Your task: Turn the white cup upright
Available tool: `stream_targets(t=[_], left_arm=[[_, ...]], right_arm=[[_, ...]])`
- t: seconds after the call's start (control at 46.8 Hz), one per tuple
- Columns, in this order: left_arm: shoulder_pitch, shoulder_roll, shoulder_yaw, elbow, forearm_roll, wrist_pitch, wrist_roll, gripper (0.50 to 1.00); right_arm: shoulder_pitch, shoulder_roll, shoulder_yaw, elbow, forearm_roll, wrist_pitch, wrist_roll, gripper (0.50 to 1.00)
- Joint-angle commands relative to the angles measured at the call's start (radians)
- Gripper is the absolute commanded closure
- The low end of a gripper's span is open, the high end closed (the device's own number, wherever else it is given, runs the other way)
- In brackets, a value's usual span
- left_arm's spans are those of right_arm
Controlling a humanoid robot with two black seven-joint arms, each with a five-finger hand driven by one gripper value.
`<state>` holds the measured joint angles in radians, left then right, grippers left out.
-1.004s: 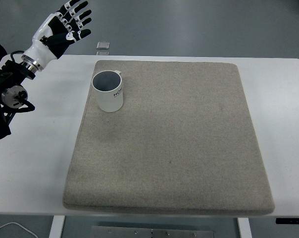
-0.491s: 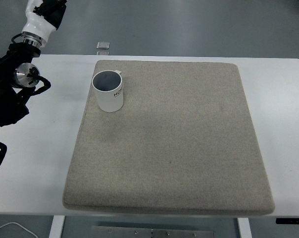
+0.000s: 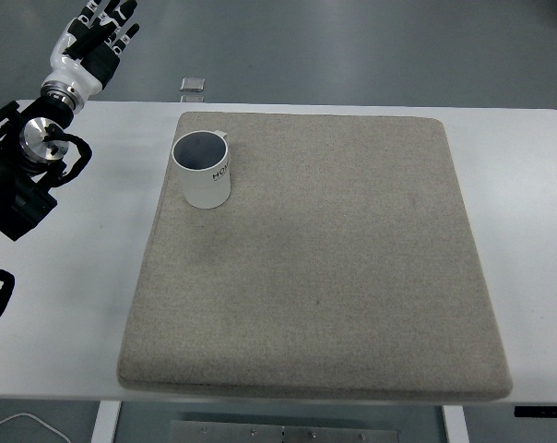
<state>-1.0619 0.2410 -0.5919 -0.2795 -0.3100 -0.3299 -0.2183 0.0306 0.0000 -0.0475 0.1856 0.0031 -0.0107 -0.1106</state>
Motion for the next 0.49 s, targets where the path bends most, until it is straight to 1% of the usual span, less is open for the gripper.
stream_targets(t=[0.0, 0.128, 0.278, 0.384, 0.47], left_arm=[[0.003, 0.0, 0.001, 0.002, -0.05, 0.006, 0.039, 0.508], [0.019, -0.008, -0.02, 0.005, -0.106, 0.023, 0.094, 0.508], [0.023, -0.052, -0.071, 0.006, -0.13, 0.101, 0.168, 0.506], [0.025, -0.072, -0.137, 0.006, -0.13, 0.123, 0.188, 0.506], [0.026, -0.091, -0.19, 0.008, -0.132, 0.134, 0.217, 0.506]], right_arm=[[0.0, 0.0, 0.001, 0.0, 0.0, 0.0, 0.0, 0.57], [0.0, 0.0, 0.0, 0.0, 0.0, 0.0, 0.0, 0.57], [0.0, 0.0, 0.004, 0.0, 0.0, 0.0, 0.0, 0.57], [0.0, 0.0, 0.001, 0.002, 0.0, 0.006, 0.0, 0.57], [0.0, 0.0, 0.001, 0.002, 0.0, 0.008, 0.0, 0.57]])
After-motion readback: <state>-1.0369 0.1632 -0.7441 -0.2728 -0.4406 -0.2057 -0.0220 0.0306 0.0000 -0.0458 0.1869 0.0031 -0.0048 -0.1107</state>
